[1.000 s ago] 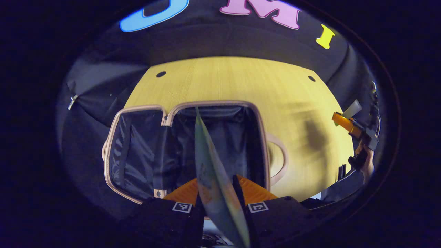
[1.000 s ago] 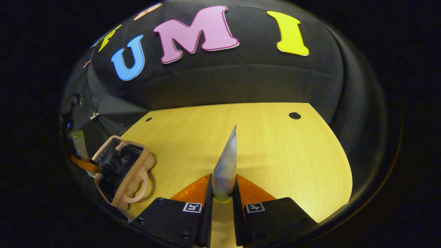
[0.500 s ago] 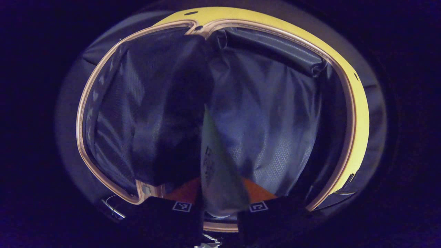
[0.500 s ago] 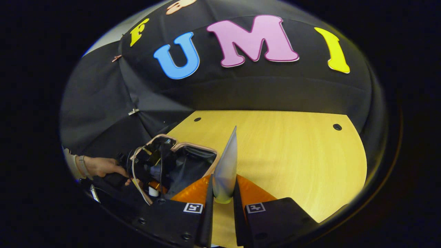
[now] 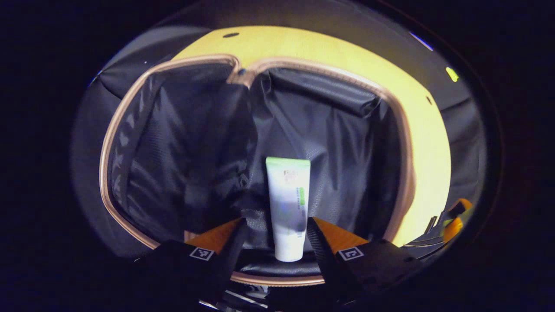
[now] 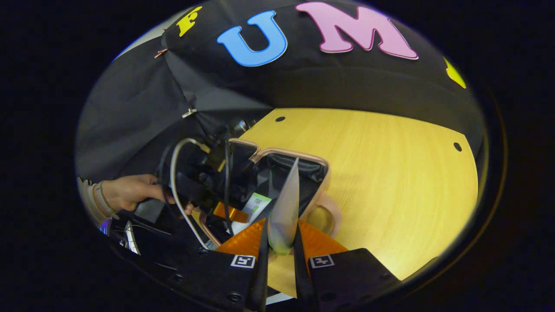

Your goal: First open the suitcase, pack the skin care products into it, and then close the suitcase.

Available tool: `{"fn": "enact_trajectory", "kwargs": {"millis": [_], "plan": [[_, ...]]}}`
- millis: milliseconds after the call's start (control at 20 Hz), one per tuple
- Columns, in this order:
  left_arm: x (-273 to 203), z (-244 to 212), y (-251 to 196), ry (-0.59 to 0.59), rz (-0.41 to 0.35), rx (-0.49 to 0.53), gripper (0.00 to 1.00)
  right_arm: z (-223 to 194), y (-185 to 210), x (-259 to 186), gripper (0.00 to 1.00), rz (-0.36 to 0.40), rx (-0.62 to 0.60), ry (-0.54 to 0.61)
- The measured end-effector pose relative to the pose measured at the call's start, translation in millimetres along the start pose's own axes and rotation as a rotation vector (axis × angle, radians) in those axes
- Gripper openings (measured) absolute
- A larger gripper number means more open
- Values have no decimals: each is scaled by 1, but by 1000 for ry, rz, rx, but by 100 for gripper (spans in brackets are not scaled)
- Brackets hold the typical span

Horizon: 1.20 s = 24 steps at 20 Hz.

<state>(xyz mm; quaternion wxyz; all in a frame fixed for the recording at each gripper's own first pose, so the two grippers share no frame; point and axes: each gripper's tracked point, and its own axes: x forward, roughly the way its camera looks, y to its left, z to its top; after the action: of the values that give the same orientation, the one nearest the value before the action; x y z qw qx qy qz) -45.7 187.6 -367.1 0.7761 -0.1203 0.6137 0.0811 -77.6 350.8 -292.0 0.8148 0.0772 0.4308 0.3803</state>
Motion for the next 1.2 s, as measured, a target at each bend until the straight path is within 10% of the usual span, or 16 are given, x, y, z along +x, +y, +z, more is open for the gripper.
{"fn": "enact_trajectory", "kwargs": {"millis": [300, 850, 1150, 1200], "plan": [[-90, 36, 48, -304, -60, -16, 87, -45, 40, 64, 30, 74, 144, 265], [-104, 9, 290, -339, 227, -316, 88, -100, 24, 115, 26, -144, 272, 442], [-97, 35, 332, -354, 191, -458, 88, -46, 58, 92, 51, -40, 295, 208], [-95, 41, 339, -357, 178, -469, 88, -37, 63, 85, 78, -20, 283, 161]]}}
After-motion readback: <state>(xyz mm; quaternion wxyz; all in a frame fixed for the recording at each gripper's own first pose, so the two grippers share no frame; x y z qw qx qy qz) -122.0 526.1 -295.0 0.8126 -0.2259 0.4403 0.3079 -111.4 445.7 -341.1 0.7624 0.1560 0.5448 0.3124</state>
